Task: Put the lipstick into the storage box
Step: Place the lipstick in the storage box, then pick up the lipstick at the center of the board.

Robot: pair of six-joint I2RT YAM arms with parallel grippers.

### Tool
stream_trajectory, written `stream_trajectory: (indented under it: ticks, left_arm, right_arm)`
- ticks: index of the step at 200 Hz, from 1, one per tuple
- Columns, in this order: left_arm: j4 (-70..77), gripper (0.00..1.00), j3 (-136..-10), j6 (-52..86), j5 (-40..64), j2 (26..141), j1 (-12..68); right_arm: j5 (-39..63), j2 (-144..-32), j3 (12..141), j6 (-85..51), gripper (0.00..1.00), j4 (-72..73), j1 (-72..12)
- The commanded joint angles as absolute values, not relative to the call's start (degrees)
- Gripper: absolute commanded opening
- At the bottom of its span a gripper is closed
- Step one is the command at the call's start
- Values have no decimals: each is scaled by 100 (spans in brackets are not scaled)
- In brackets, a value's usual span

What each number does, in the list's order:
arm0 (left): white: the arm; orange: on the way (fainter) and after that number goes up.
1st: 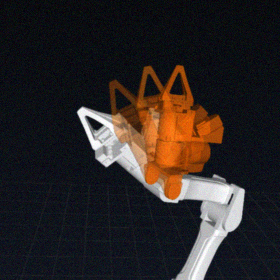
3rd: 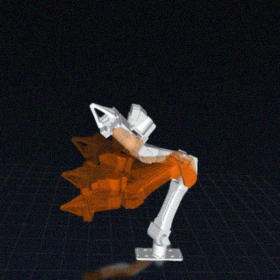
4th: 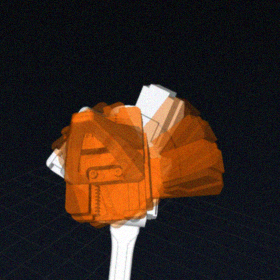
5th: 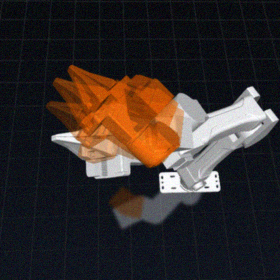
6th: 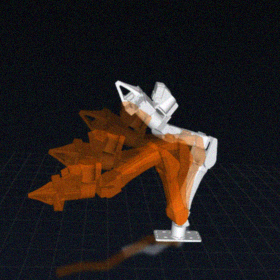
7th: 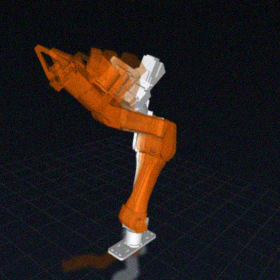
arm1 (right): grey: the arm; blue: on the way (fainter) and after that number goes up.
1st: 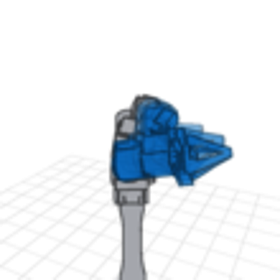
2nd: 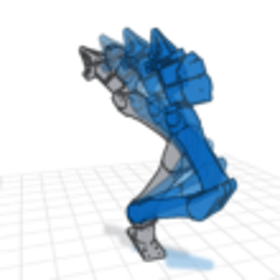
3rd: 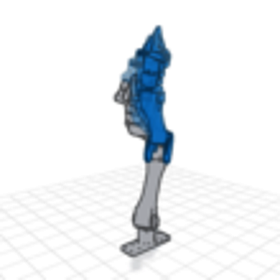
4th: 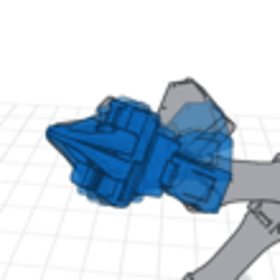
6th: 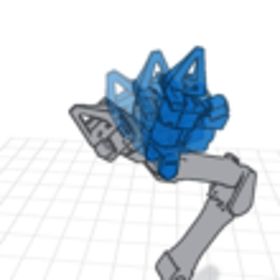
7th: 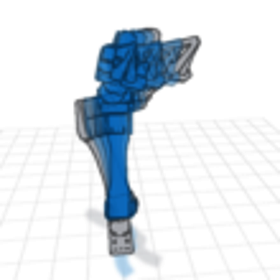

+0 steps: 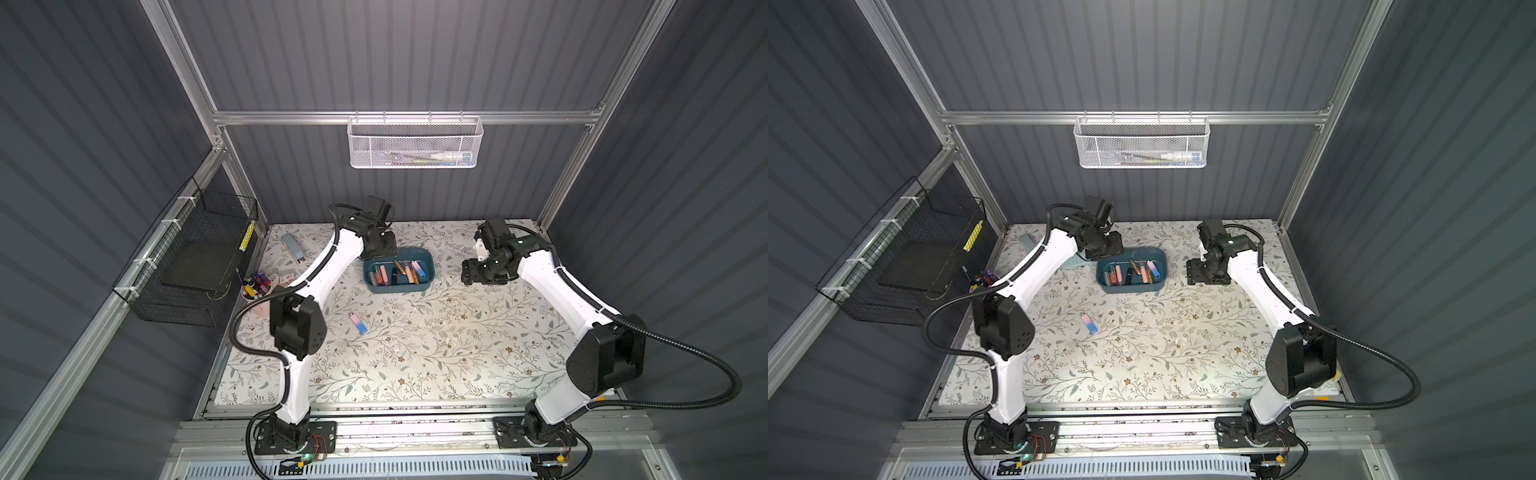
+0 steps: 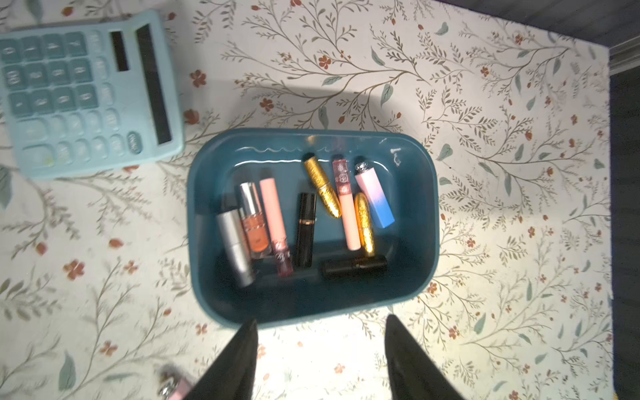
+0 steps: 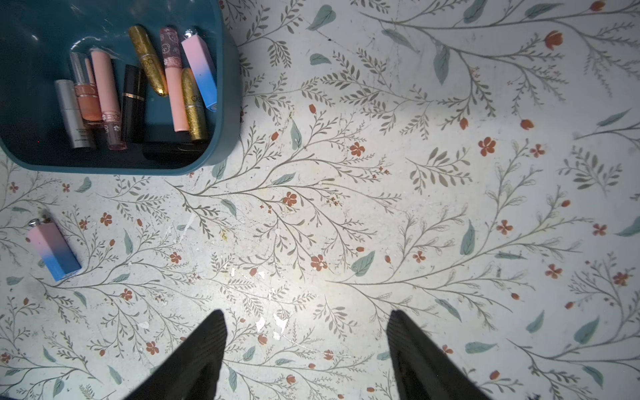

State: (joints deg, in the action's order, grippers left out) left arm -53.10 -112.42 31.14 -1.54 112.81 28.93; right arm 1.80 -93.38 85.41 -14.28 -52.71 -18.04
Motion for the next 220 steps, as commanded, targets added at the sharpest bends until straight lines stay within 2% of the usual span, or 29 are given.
stream_trajectory:
  ticks: [1,16,28,64,99,168,220]
  left_arm:
    - [-5365,66,-9986,3705,-401,10666,2940]
    - [-5425,72,-9237,3977,-483,10218,2998]
    - [-5406,82,-8663,4186,-559,9896,3077]
    - [-5041,89,-7173,4744,-568,9221,3158]
    - [-4665,89,-6477,5006,-616,9054,3172]
    - [-4347,89,-6504,4881,-842,9658,3168]
    - [-4347,80,-6616,4721,-914,10055,3171]
  right_arm:
    - [445,-9226,8361,-1432,77,-5130,-1780]
    - [515,-9161,8232,-1485,79,-5077,-1779]
    - [553,-9092,8093,-1503,81,-5020,-1791]
    - [667,-8845,7623,-1598,82,-4826,-1814]
    - [608,-8619,7368,-1652,82,-4846,-1879]
    - [588,-8409,7235,-1673,82,-4807,-1900]
    - [510,-8312,7130,-1661,82,-4780,-1904]
